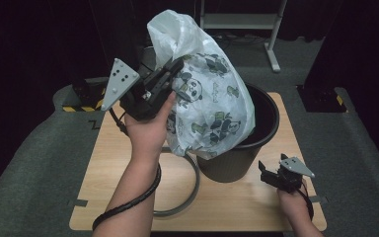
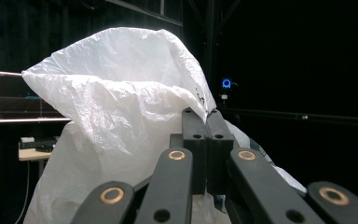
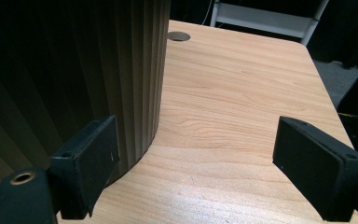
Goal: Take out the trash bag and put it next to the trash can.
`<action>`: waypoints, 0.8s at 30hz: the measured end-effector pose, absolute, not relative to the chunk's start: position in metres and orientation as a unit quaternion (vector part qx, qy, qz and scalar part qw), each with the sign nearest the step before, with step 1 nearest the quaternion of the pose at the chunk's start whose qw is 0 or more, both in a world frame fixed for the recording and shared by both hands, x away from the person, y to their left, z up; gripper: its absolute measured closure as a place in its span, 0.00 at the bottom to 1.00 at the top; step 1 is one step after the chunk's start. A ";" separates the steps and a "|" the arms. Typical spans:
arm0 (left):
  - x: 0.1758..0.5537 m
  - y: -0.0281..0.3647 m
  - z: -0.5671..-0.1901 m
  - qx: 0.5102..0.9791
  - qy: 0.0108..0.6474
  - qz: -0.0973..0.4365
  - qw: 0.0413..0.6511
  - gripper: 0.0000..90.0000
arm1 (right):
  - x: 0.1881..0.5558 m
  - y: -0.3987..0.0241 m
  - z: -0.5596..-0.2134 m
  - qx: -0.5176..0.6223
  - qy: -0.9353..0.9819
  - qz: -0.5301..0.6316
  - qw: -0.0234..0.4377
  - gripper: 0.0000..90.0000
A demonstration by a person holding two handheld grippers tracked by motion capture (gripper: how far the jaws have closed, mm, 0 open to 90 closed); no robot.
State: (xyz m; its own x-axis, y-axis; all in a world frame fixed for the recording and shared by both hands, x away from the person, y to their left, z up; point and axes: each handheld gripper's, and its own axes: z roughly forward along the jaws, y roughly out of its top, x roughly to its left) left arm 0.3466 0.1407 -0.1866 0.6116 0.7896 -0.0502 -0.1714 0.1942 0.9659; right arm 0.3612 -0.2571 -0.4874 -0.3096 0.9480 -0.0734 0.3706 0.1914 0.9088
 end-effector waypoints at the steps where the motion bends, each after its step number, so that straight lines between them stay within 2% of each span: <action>1: 0.346 0.143 -0.185 0.539 0.287 0.337 0.717 0.99 | 0.362 -0.257 -0.488 0.476 0.691 0.421 0.343 0.16; 24: 0.312 0.215 -0.170 0.525 0.317 0.382 0.691 0.99 | 0.372 -0.270 -0.507 0.500 0.708 0.380 0.324 0.17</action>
